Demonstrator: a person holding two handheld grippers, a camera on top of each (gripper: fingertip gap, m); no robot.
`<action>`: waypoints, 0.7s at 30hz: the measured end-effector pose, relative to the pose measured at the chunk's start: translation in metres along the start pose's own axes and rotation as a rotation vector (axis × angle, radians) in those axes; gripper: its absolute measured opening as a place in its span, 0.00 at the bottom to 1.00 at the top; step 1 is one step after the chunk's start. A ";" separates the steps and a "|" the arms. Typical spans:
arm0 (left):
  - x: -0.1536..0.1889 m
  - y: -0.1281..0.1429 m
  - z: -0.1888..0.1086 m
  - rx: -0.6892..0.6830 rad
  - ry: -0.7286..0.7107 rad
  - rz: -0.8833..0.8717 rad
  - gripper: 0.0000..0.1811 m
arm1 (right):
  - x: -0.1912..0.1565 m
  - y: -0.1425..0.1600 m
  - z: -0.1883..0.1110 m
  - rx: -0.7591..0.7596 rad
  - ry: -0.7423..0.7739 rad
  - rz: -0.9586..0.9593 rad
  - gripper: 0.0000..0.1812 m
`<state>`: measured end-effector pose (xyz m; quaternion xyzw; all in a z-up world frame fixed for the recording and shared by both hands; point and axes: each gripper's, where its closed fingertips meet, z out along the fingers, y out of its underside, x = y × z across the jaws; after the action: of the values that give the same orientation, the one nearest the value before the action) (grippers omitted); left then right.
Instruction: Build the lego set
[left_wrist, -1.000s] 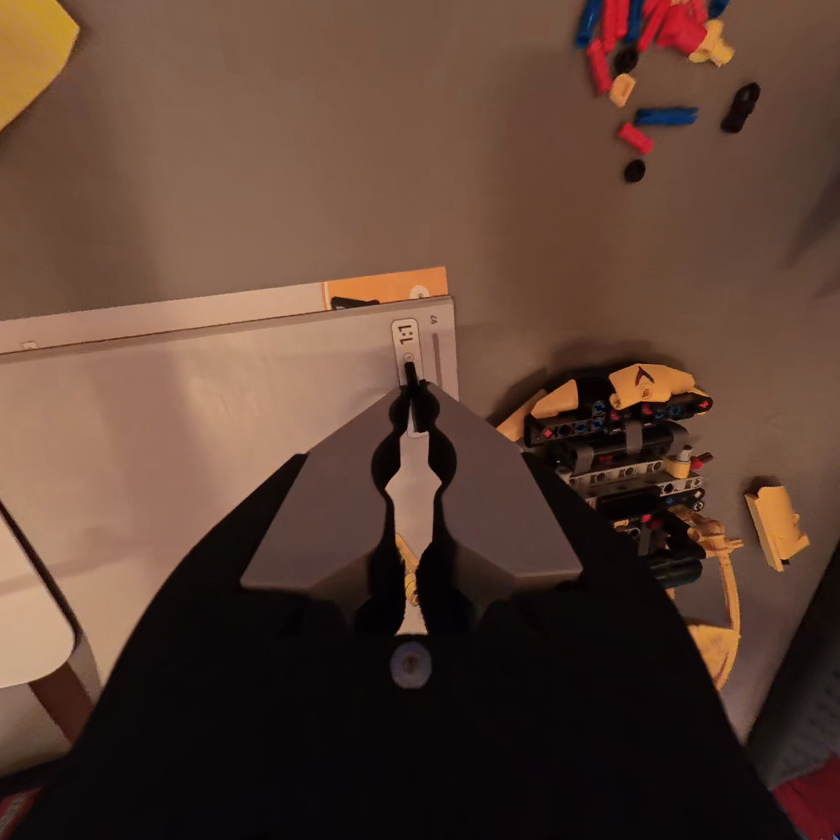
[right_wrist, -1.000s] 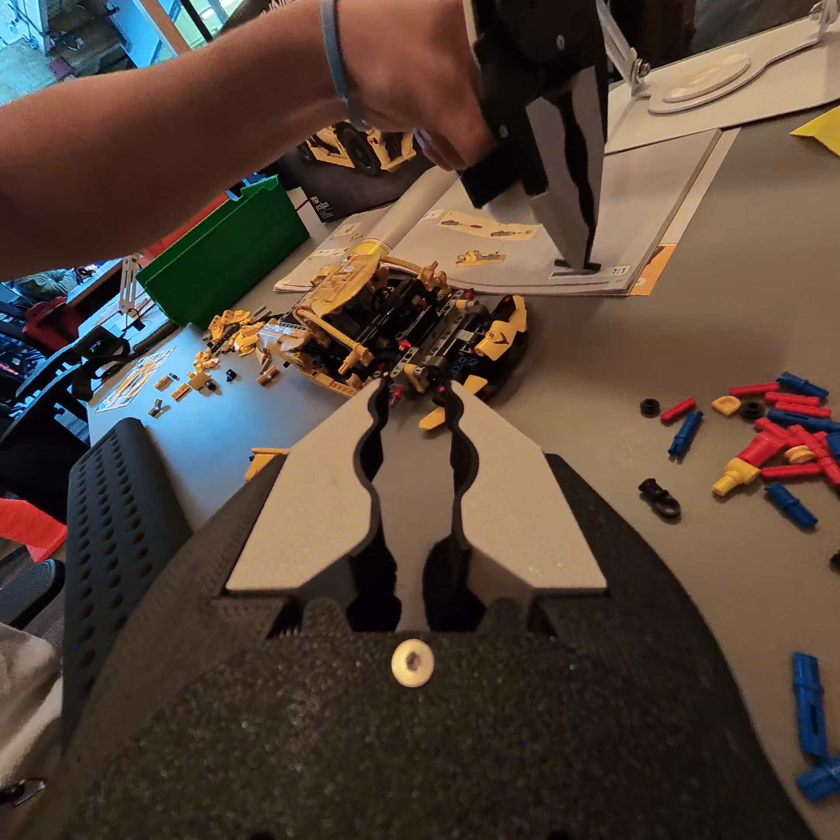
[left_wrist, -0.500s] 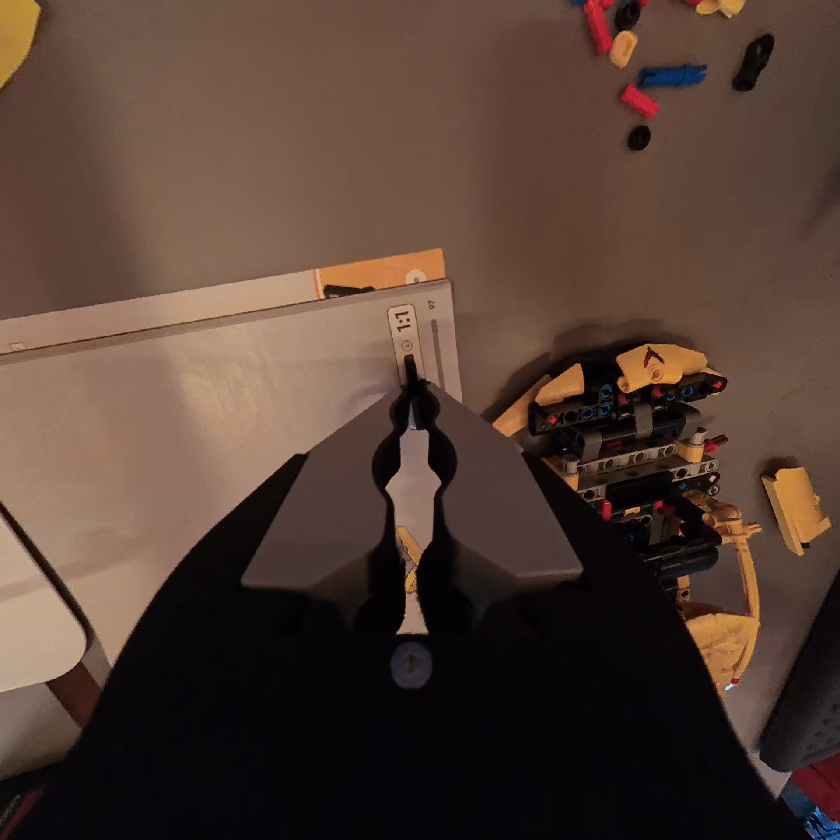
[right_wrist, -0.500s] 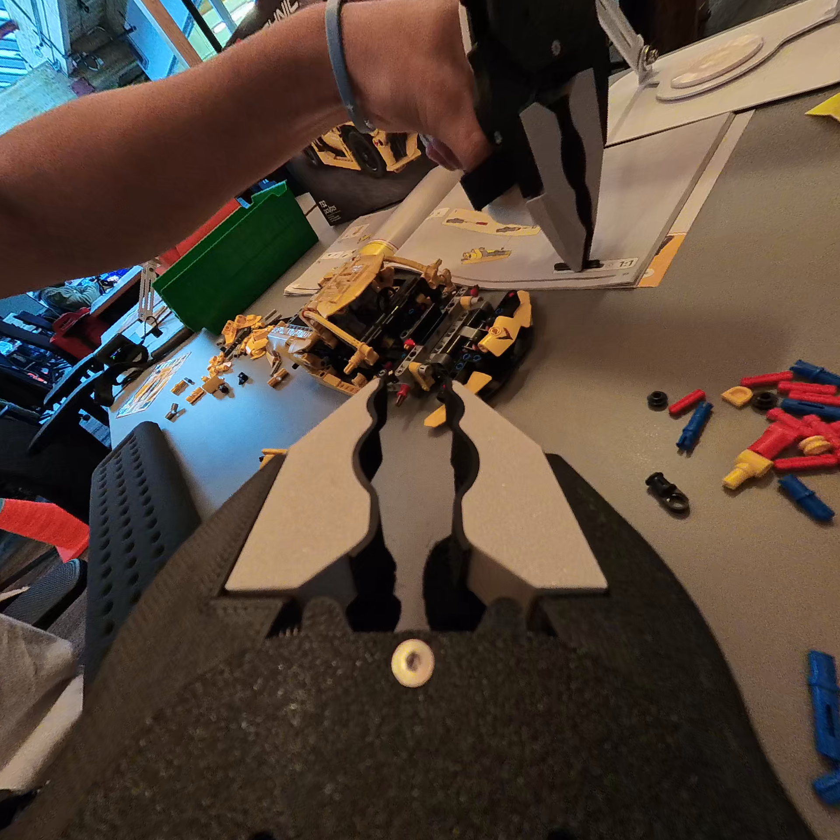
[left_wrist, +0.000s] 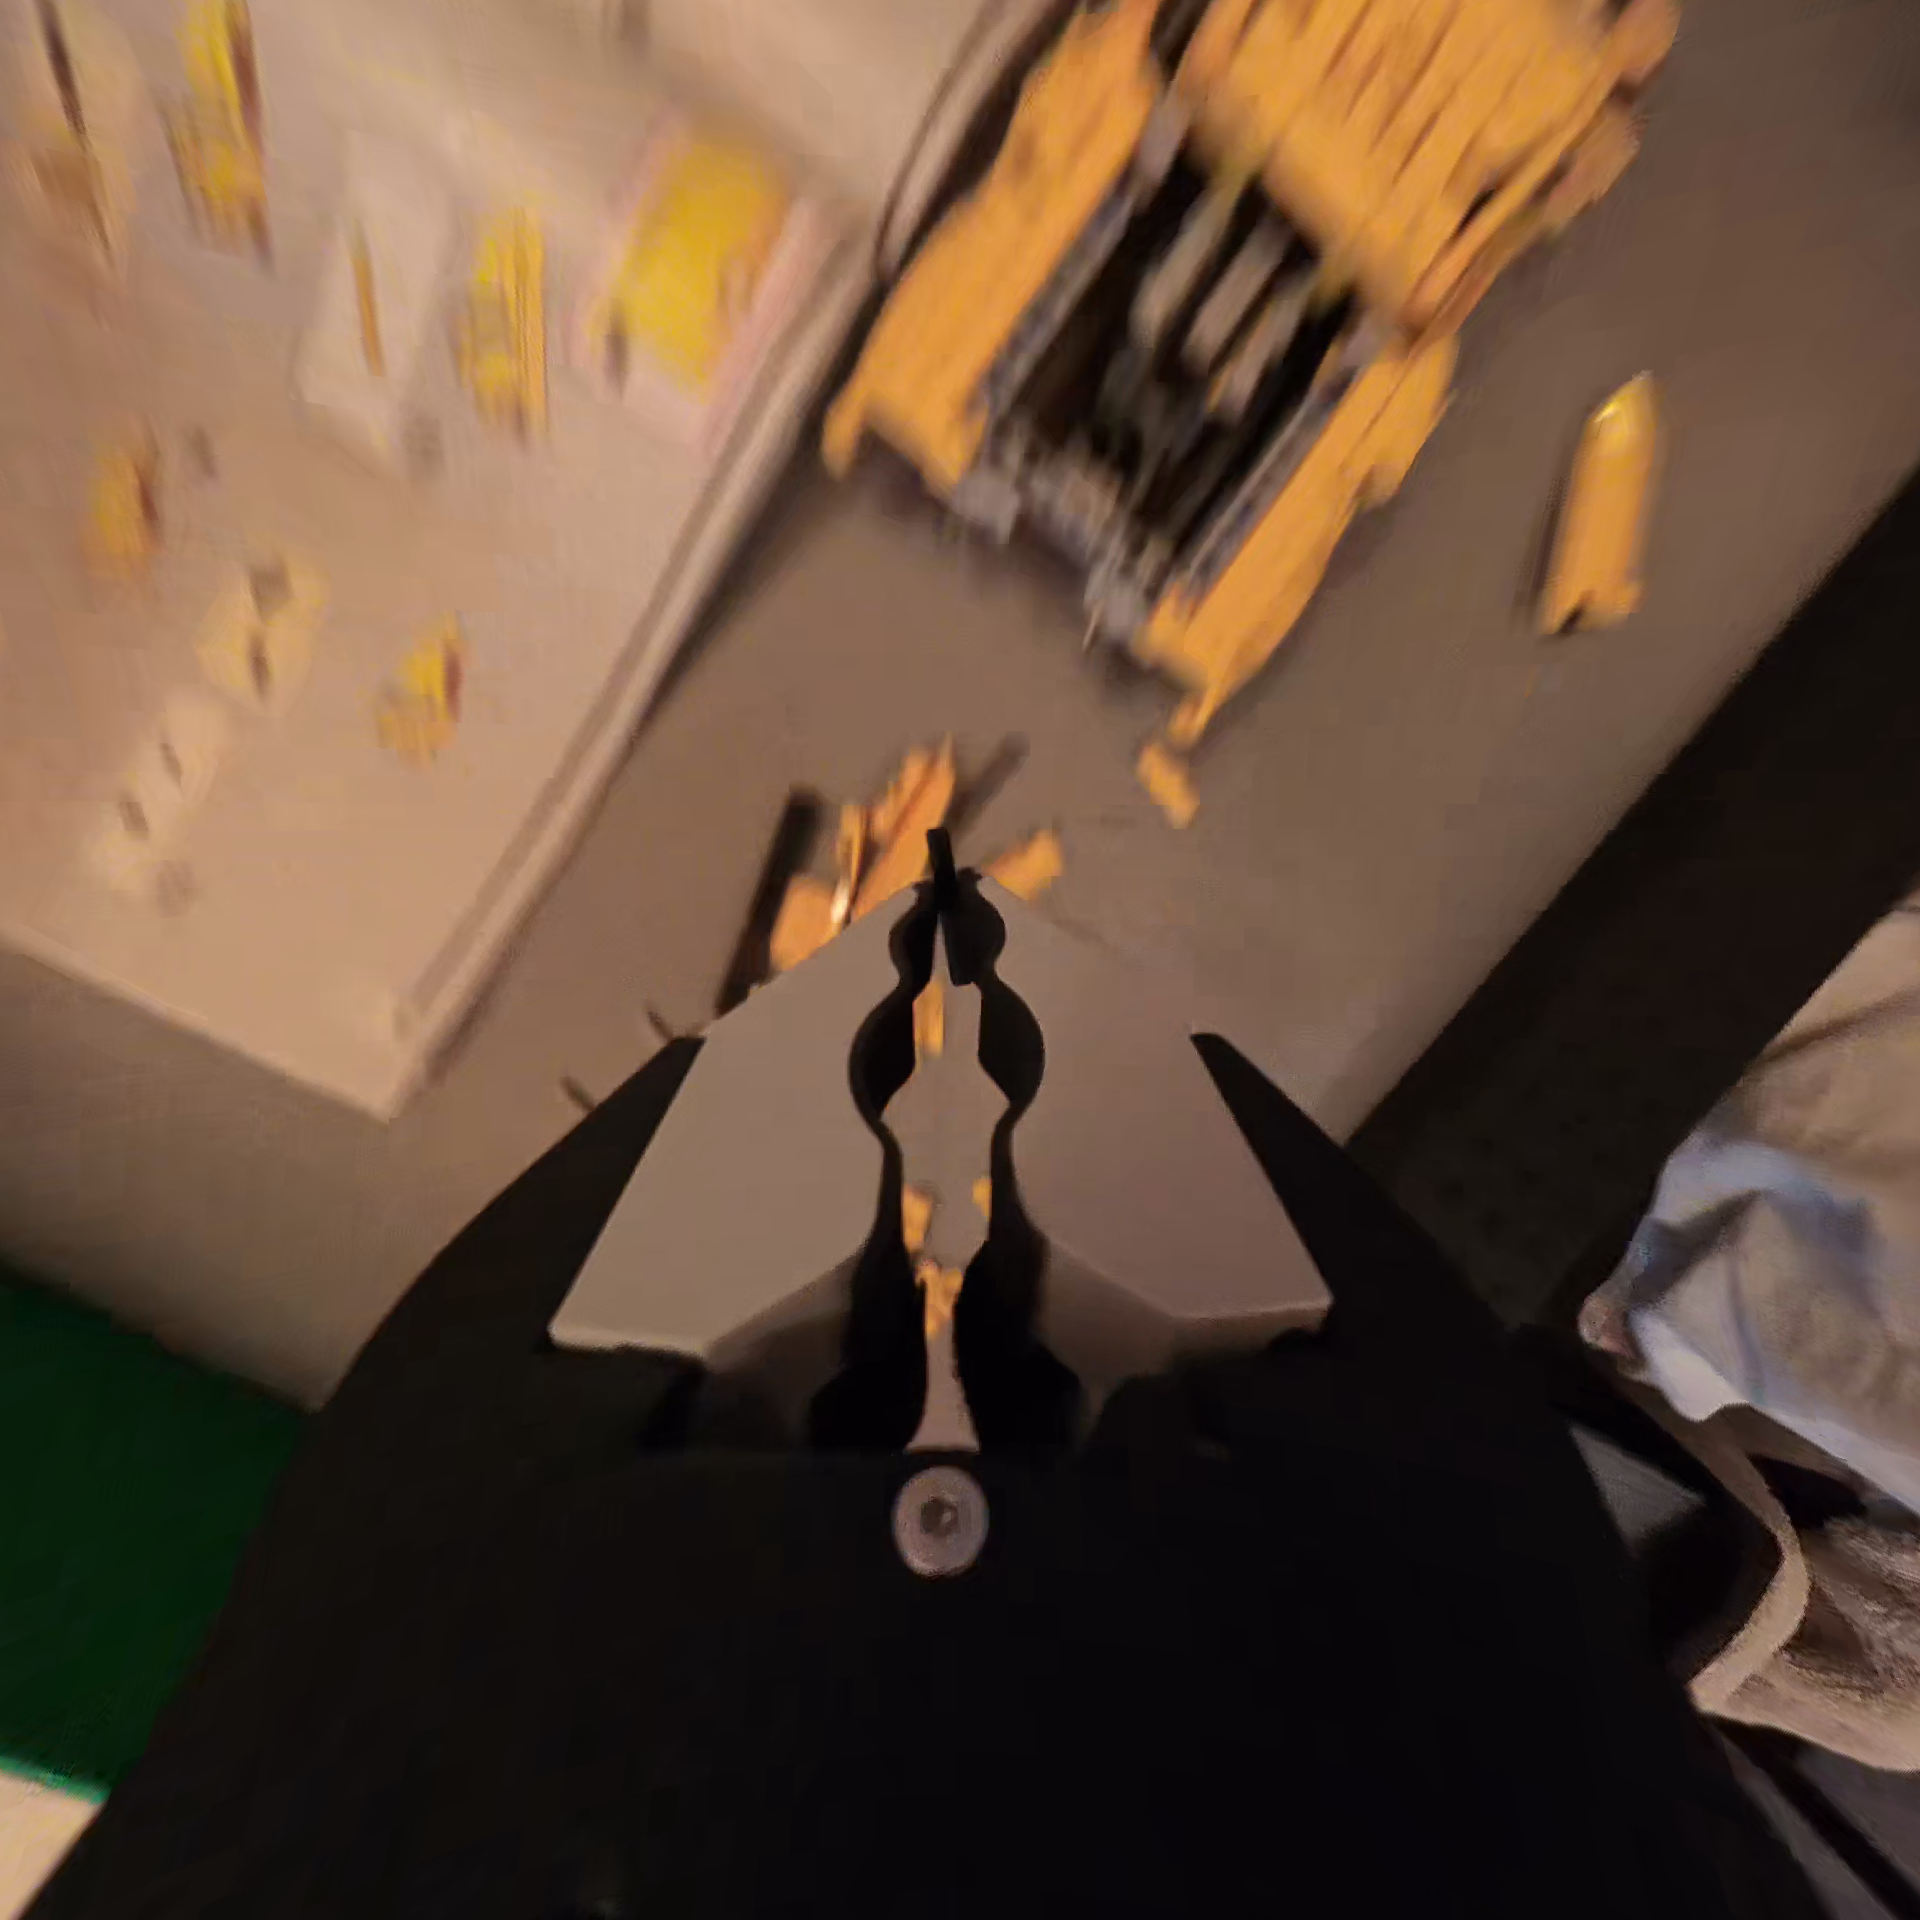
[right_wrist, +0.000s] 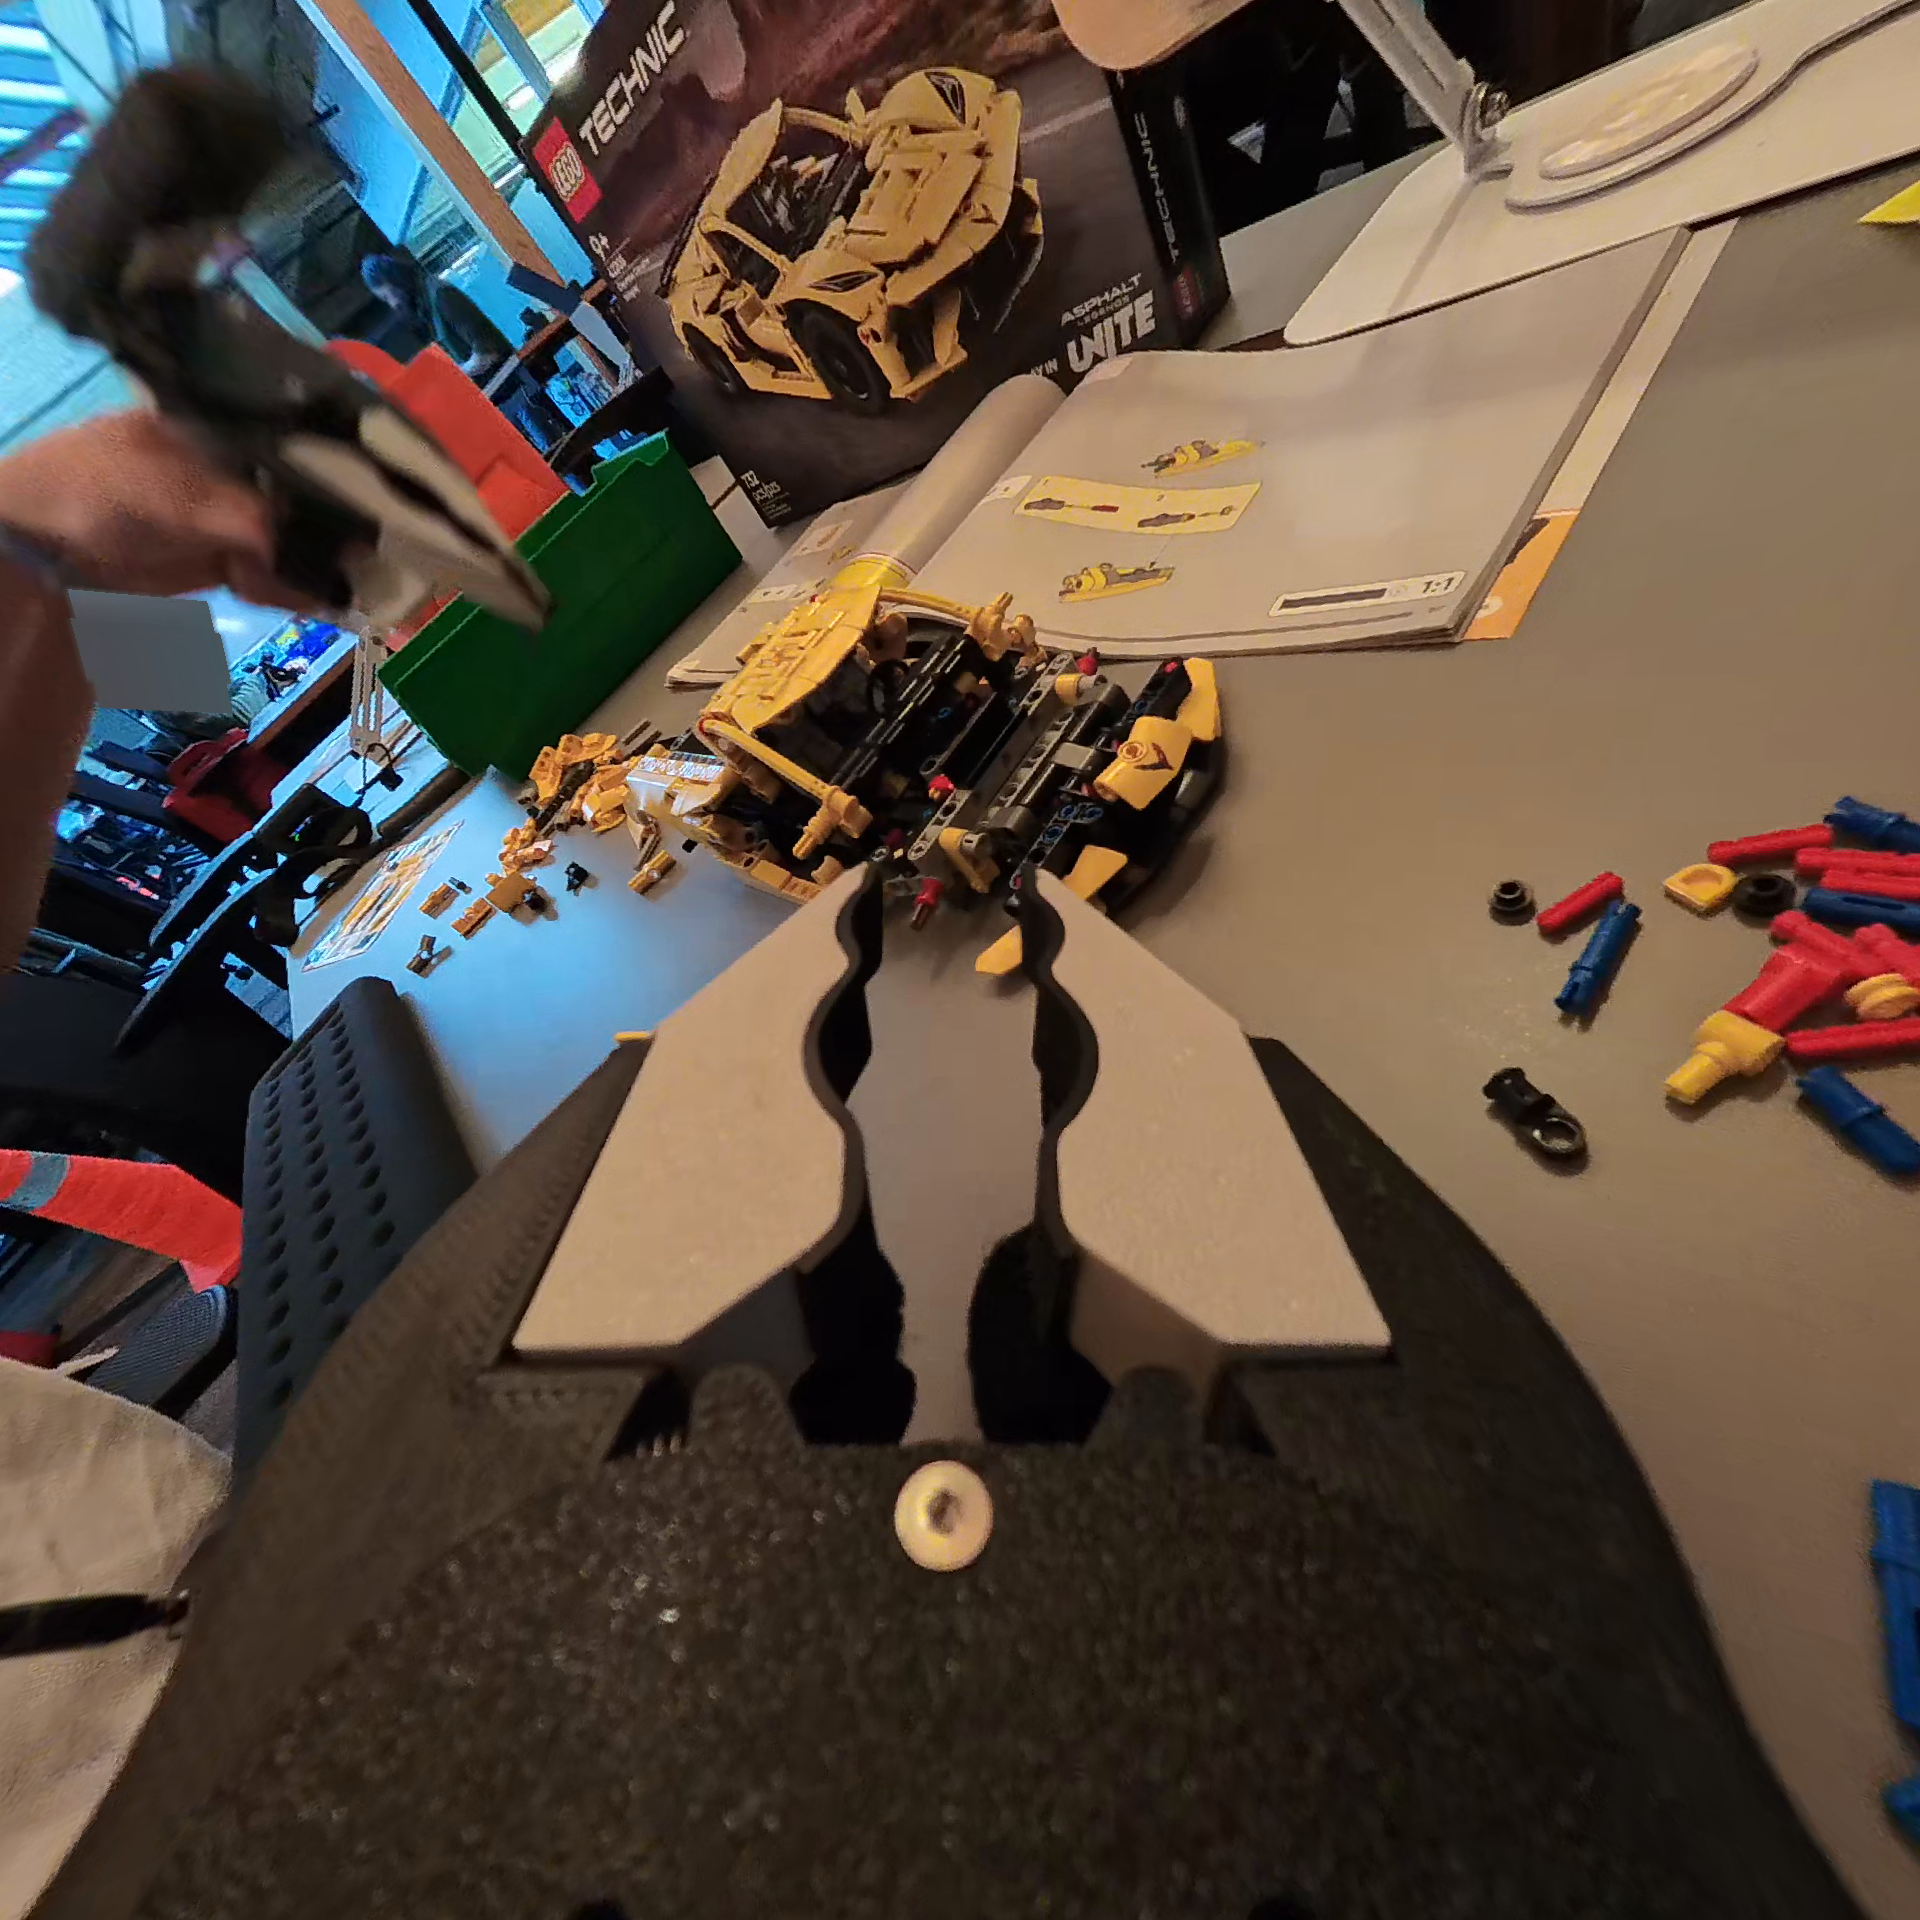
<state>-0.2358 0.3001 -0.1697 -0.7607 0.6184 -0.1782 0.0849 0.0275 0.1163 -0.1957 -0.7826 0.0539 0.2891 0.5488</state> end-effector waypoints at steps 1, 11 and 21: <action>-0.004 0.030 0.004 -0.011 -0.017 -0.038 0.02 | 0.001 0.000 0.000 -0.001 0.005 -0.001 0.13; -0.005 0.103 0.038 0.127 -0.041 -0.181 0.02 | 0.005 0.007 0.003 -0.036 0.062 -0.037 0.13; 0.006 0.100 0.062 0.116 -0.071 -0.065 0.09 | 0.010 0.010 0.006 -0.061 0.111 -0.067 0.13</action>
<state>-0.3031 0.2663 -0.2606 -0.7799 0.5788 -0.1892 0.1449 0.0295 0.1196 -0.2109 -0.8150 0.0492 0.2280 0.5304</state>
